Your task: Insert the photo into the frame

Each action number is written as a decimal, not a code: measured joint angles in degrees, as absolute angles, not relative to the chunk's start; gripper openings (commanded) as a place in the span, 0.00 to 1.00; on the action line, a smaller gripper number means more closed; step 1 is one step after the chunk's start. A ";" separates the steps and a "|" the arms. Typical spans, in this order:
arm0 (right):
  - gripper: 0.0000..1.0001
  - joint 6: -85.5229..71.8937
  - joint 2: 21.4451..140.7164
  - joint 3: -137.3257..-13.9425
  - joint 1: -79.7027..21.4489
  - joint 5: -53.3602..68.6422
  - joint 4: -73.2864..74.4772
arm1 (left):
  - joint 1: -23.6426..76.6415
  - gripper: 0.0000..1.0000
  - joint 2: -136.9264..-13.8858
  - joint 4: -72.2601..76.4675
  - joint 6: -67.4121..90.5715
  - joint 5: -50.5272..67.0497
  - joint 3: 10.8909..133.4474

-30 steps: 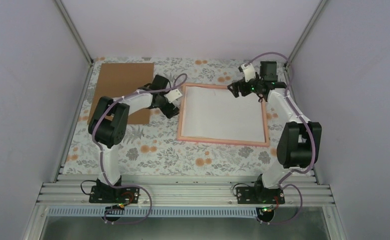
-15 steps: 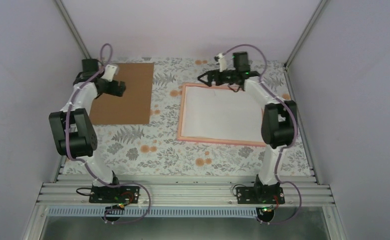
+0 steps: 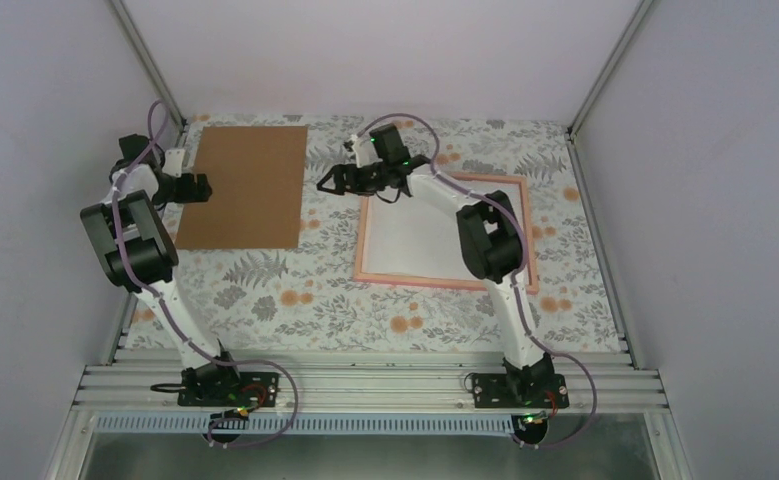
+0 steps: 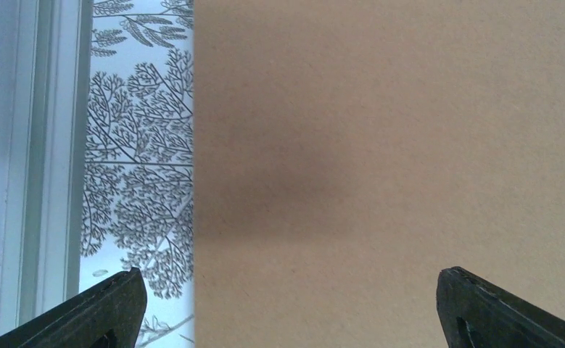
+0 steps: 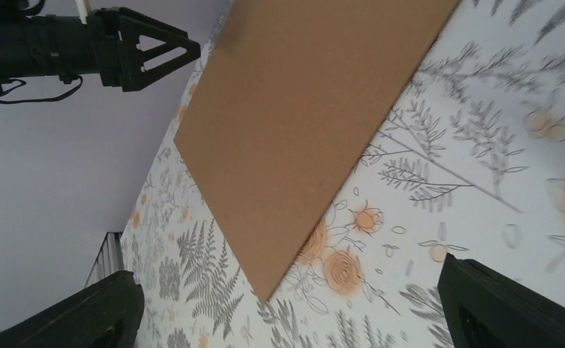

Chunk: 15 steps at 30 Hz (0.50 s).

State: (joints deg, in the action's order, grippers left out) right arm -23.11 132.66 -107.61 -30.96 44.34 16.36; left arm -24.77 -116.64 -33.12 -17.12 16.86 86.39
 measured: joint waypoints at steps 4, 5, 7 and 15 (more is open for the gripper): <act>1.00 -27.44 136.29 -109.54 -33.50 42.50 15.57 | -25.30 0.98 -119.09 -33.30 -17.08 17.98 88.27; 1.00 -28.34 137.23 -109.82 -33.91 41.98 15.40 | -25.28 0.97 -119.66 -33.36 -17.08 18.15 88.29; 1.00 -29.87 138.89 -110.26 -34.59 41.15 15.25 | -25.23 0.97 -120.73 -33.67 -17.04 18.35 88.29; 1.00 -35.42 142.61 -112.66 -36.71 39.29 13.65 | -25.12 0.92 -119.72 -29.15 -16.64 18.79 82.67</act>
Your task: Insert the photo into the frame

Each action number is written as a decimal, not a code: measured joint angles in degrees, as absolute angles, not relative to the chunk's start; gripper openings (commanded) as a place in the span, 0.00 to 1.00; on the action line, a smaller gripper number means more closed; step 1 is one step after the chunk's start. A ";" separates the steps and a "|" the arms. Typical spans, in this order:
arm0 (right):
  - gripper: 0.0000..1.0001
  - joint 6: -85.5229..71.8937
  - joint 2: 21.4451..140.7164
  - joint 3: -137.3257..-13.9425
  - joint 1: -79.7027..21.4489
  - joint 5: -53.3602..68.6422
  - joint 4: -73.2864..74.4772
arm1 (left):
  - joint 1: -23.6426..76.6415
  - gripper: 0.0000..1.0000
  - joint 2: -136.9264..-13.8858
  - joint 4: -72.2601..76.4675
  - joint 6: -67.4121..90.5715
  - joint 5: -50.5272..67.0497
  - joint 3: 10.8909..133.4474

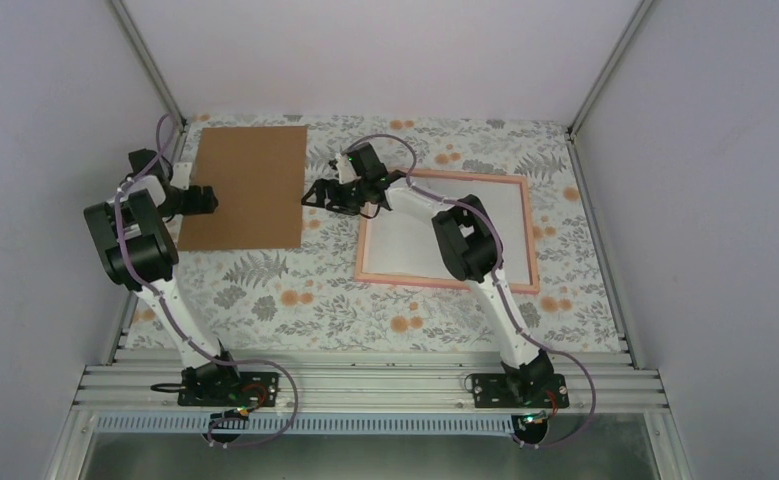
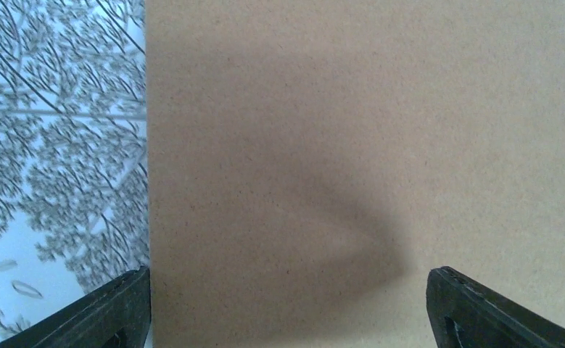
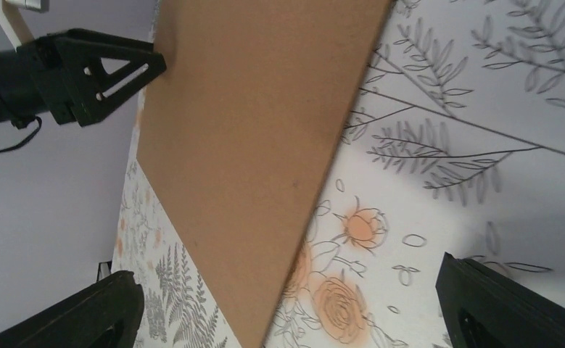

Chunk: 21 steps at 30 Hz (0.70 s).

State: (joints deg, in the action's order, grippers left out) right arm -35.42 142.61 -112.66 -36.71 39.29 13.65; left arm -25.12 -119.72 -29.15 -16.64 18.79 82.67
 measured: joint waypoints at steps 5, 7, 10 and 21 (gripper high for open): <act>0.99 -38.17 142.80 -112.90 -37.91 38.37 13.19 | -23.77 0.90 -114.08 -24.84 -17.17 18.72 73.41; 0.98 -39.18 142.80 -112.88 -38.24 37.54 13.04 | -23.20 0.90 -112.14 -24.16 -17.37 18.87 70.54; 0.97 -40.86 142.80 -112.88 -38.26 36.27 12.88 | -22.90 0.90 -110.08 -23.57 -17.54 19.94 67.55; 0.87 -46.92 143.31 -111.55 -37.98 37.74 8.71 | -21.74 0.84 -108.14 -20.38 -17.47 20.45 63.66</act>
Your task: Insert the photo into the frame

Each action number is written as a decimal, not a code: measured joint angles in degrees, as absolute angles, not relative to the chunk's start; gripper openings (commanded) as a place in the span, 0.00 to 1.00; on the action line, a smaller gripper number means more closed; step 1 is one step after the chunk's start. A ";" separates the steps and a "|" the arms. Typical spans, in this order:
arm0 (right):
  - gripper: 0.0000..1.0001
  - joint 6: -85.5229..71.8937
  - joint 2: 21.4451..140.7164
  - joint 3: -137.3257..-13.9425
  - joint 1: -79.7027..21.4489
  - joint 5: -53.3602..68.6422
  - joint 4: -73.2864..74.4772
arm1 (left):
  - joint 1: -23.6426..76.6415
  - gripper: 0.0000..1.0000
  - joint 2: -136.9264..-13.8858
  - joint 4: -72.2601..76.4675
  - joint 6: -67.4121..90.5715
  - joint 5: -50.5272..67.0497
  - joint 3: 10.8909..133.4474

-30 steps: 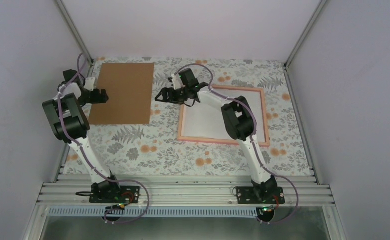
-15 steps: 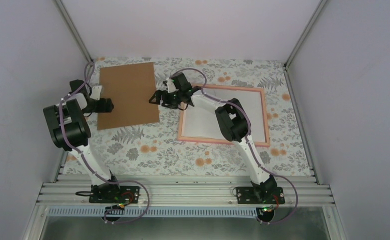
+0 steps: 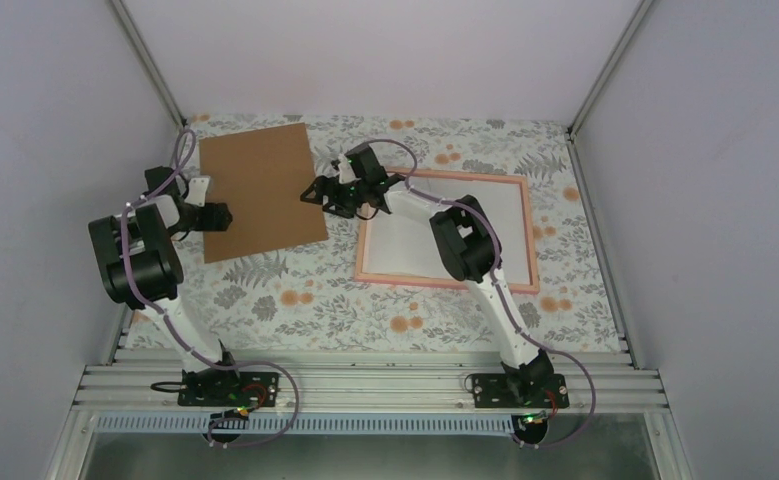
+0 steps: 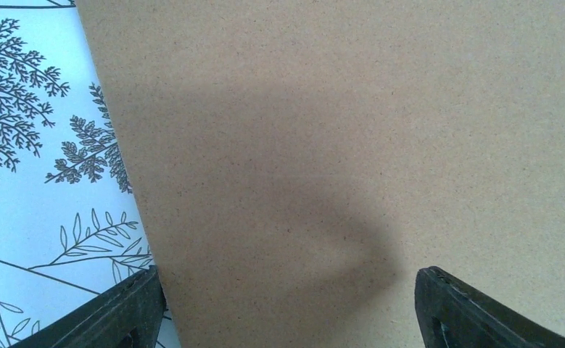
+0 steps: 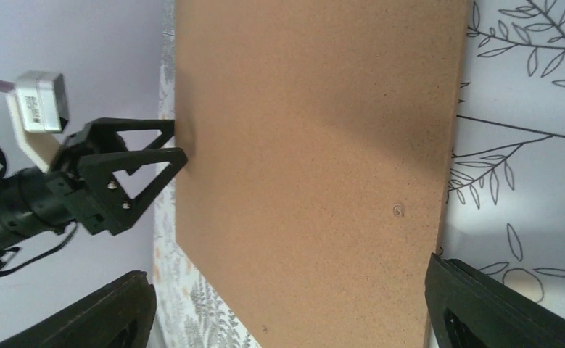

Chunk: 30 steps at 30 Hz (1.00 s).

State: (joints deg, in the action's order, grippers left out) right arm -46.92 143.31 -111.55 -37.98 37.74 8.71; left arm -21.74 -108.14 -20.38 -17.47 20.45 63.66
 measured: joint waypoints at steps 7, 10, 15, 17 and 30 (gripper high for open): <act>0.74 -46.48 144.00 -110.67 -35.62 44.29 5.89 | -20.88 0.83 -106.65 -18.20 -17.54 19.99 61.04; 0.71 -43.77 143.92 -110.67 -35.16 45.23 6.07 | -20.53 0.82 -106.48 -18.26 -17.54 19.99 60.84; 0.71 -39.83 142.19 -110.61 -34.54 46.06 8.49 | -19.59 0.82 -106.28 -18.81 -17.52 19.84 60.86; 0.70 -38.81 140.55 -109.38 -34.00 46.39 8.78 | -18.81 0.82 -106.13 -19.35 -17.50 19.86 60.90; 0.68 -31.75 130.78 -99.33 -27.97 46.65 12.60 | -10.11 0.82 -105.62 -21.89 -16.01 21.58 61.08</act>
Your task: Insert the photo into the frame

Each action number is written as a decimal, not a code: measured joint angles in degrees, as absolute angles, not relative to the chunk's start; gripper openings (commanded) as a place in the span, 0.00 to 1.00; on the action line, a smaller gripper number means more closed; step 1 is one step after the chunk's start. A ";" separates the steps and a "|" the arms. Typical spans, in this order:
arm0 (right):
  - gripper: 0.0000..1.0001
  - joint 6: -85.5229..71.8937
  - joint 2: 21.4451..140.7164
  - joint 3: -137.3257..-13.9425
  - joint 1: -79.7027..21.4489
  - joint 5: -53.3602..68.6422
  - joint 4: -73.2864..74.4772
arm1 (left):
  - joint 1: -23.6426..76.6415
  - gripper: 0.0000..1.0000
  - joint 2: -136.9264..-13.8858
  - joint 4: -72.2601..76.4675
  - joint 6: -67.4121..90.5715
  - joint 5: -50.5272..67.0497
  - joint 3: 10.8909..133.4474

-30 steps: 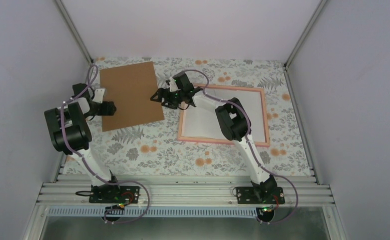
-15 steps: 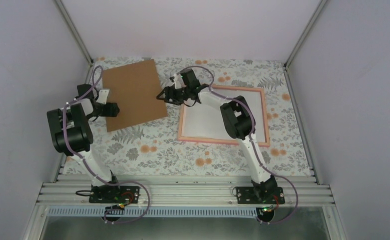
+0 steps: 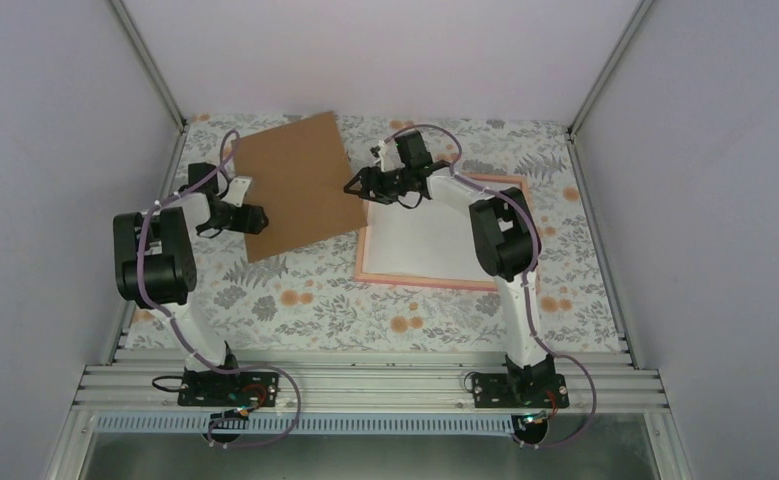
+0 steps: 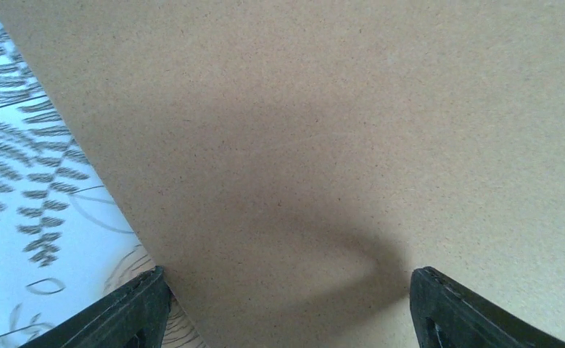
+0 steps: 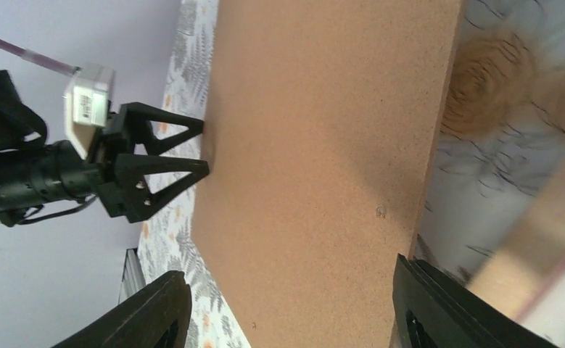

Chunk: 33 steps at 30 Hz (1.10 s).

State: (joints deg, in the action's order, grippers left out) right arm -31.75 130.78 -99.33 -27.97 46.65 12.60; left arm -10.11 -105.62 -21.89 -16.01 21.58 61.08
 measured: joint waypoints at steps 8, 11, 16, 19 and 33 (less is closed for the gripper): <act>0.69 -28.49 130.78 -95.64 -26.55 46.68 16.53 | -9.08 0.82 -106.08 -22.11 -16.08 24.43 61.34; 0.70 -27.83 130.78 -95.64 -26.50 46.28 17.17 | -9.08 0.82 -106.24 -22.00 -16.08 24.84 61.41; 0.70 -26.48 130.78 -95.66 -26.15 46.37 18.24 | -9.02 0.82 -106.59 -21.71 -16.03 25.61 61.67; 0.67 -26.11 130.65 -95.61 -26.02 46.37 18.50 | -8.91 0.82 -106.67 -21.56 -16.03 25.85 61.73; 0.67 -26.00 127.24 -91.22 -25.85 43.13 18.04 | -8.19 0.82 -107.13 -20.58 -16.03 28.10 61.71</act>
State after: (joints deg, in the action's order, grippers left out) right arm -26.00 127.24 -91.22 -25.85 43.13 18.04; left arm -8.19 -107.13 -20.58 -16.03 28.10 61.71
